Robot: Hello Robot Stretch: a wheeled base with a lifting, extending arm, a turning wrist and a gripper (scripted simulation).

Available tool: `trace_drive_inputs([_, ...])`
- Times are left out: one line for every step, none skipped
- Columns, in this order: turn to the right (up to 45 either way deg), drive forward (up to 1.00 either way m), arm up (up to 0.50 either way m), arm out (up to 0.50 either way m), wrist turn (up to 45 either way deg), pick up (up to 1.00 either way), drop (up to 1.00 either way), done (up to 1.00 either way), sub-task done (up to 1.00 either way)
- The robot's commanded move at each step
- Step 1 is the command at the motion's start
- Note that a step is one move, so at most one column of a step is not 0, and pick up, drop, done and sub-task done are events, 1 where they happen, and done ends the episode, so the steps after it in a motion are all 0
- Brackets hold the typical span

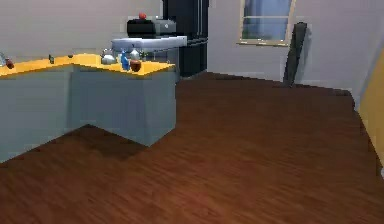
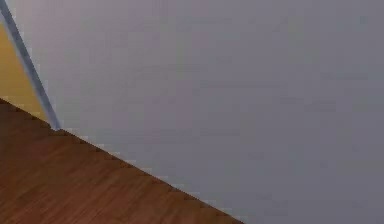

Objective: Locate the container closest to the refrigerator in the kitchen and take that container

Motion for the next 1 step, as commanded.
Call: trace_drive_inputs([30.0,0.00,0.00,0.00,0.0,0.00,0.00,0.00,0.00])
